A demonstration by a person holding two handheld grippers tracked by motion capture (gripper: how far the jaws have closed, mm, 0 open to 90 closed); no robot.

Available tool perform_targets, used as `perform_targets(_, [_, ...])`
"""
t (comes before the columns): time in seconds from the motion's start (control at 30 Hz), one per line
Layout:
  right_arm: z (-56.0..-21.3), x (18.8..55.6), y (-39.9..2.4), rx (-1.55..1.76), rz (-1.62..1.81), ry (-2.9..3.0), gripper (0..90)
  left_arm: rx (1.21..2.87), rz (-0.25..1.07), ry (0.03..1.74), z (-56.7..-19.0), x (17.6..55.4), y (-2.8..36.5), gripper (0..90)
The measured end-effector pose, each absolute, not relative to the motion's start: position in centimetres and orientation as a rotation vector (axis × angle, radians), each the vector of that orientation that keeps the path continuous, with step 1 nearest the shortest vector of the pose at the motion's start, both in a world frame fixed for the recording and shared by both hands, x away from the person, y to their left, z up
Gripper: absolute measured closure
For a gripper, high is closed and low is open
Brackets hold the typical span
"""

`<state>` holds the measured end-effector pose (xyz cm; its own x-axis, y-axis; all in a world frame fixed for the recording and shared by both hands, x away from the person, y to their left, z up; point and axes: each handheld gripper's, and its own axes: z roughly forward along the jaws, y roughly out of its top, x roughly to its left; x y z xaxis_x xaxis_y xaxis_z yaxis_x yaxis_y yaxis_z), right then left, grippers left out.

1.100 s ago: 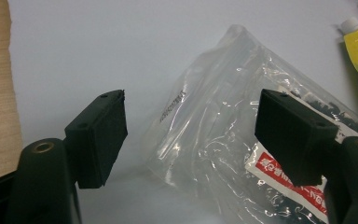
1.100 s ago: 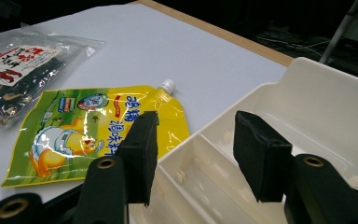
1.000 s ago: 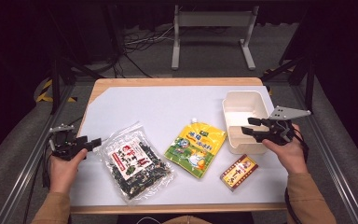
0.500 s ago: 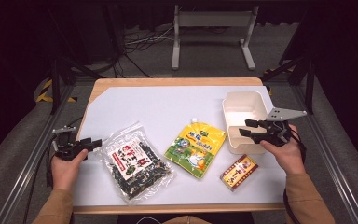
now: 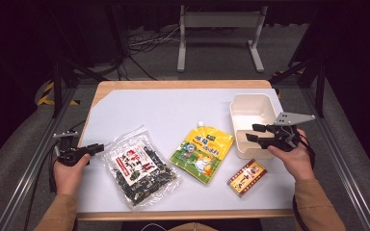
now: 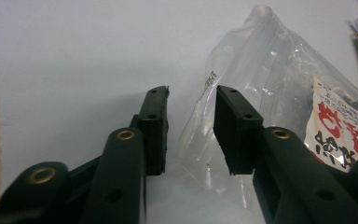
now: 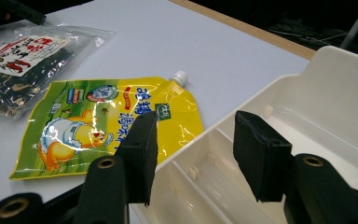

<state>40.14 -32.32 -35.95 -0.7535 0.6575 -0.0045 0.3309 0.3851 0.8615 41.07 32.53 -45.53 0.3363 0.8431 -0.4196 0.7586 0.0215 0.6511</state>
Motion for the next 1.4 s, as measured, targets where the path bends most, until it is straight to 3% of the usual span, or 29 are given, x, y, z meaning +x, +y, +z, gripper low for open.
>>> perform_targets(0.17, [-36.0, 40.1, -32.3, 0.862, 1.317, 2.301, 49.9, 1.757, 0.131, 1.421, -45.4, 41.0, 32.5, 81.9])
perform_targets(0.33, [-36.0, 40.2, -32.4, 0.869, 1.318, 2.299, 49.5, 1.759, 0.136, 1.416, -45.2, 40.8, 32.4, 89.5])
perform_targets(0.93, [-35.4, 40.0, -33.1, 0.896, 1.337, 2.269, 50.6, 1.754, 0.322, 1.249, -40.9, 38.7, 31.8, 90.0])
perform_targets(1.4, [-34.4, 39.5, -33.1, 0.870, 1.350, 2.252, 51.0, 1.710, 0.374, 1.070, -36.6, 36.3, 31.1, 90.0])
